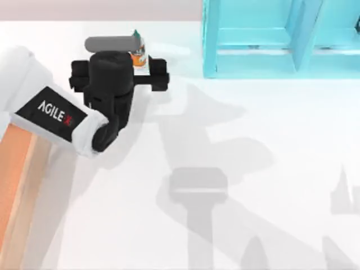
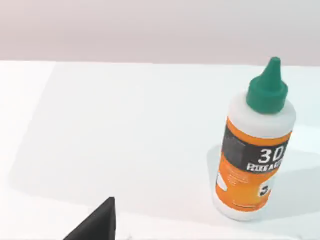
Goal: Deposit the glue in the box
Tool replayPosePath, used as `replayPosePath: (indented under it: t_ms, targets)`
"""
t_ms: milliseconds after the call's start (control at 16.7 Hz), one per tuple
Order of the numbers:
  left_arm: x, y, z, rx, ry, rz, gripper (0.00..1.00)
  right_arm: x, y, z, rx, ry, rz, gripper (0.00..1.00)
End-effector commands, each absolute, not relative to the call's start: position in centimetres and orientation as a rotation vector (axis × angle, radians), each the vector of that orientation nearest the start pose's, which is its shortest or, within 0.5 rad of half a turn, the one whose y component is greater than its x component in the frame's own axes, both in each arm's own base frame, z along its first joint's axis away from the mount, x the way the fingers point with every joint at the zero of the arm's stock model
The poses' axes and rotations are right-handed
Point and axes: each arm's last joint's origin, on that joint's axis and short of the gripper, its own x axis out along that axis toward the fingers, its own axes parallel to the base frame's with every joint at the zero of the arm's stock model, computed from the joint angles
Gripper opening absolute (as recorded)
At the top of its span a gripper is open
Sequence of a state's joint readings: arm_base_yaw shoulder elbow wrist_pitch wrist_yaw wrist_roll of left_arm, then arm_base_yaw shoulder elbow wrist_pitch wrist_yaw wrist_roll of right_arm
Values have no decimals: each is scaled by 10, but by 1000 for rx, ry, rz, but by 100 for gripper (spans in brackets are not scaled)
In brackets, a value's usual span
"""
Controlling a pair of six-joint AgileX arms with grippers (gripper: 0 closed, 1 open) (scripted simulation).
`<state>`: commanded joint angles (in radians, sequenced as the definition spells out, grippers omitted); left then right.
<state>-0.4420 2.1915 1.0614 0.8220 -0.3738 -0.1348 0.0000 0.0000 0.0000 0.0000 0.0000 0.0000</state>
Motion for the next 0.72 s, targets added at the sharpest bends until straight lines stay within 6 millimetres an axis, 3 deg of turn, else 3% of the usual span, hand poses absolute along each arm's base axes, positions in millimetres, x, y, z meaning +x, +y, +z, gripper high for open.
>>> replayPosePath:
  t_ms: [240, 720]
  targets:
    - [401, -182, 61, -16, 300, -23, 100, 106, -1, 160, 0, 0, 0, 100]
    - [409, -182, 57, -16, 303, -22, 100, 106, -1, 160, 0, 0, 0, 100]
